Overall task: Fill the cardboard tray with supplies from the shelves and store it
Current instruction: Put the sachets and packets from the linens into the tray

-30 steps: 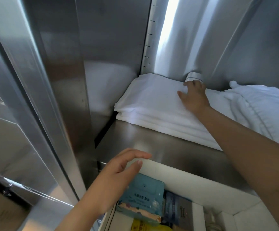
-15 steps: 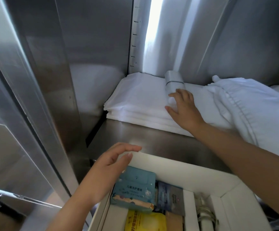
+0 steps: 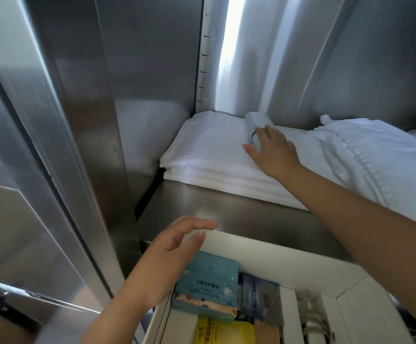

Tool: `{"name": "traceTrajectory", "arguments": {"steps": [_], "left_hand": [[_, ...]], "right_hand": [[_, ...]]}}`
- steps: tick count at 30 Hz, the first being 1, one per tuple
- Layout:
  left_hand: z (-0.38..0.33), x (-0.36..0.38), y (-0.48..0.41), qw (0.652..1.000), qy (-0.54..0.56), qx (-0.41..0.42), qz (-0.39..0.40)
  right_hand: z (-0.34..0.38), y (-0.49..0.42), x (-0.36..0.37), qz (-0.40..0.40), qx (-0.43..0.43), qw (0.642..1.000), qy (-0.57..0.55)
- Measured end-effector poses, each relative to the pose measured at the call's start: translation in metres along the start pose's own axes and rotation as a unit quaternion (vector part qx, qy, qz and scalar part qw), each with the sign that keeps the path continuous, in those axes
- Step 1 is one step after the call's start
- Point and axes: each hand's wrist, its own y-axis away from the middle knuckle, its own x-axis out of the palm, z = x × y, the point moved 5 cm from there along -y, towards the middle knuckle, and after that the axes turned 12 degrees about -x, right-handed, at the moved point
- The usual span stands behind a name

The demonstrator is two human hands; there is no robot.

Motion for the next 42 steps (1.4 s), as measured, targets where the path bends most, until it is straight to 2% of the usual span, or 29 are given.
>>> {"name": "traceTrajectory", "arguments": {"steps": [2, 4, 7, 12, 20, 24, 31, 36, 42], "left_hand": [[0.0, 0.0, 0.0, 1.0, 0.001, 0.0, 0.002], [0.0, 0.0, 0.0, 1.0, -0.002, -0.001, 0.002], [0.0, -0.001, -0.001, 1.0, -0.004, 0.001, -0.001], [0.001, -0.001, -0.002, 1.0, -0.009, 0.003, -0.002], [0.001, 0.0, -0.003, 1.0, 0.004, 0.002, -0.001], [-0.001, 0.001, -0.002, 1.0, 0.012, 0.005, 0.0], [-0.002, 0.0, -0.001, 1.0, 0.004, 0.005, 0.0], [-0.001, 0.0, -0.003, 1.0, 0.003, 0.003, 0.001], [-0.003, 0.0, -0.002, 1.0, 0.004, 0.002, 0.001]], "right_hand": [[0.002, -0.002, 0.005, 0.014, 0.0, 0.999, 0.048], [0.002, 0.0, 0.003, -0.012, -0.024, 0.998, 0.057], [-0.005, 0.005, -0.005, -0.061, -0.073, 0.995, -0.003], [-0.017, 0.023, -0.01, -0.07, -0.142, 0.986, -0.056], [-0.038, 0.038, -0.02, -0.01, -0.169, 0.969, -0.177], [-0.03, 0.035, -0.019, -0.024, -0.173, 0.978, -0.117], [-0.02, 0.014, -0.001, 0.029, -0.056, 0.998, 0.014], [-0.017, 0.014, 0.001, 0.004, -0.082, 0.993, 0.087], [-0.015, 0.022, -0.002, -0.011, -0.121, 0.988, 0.098]]}}
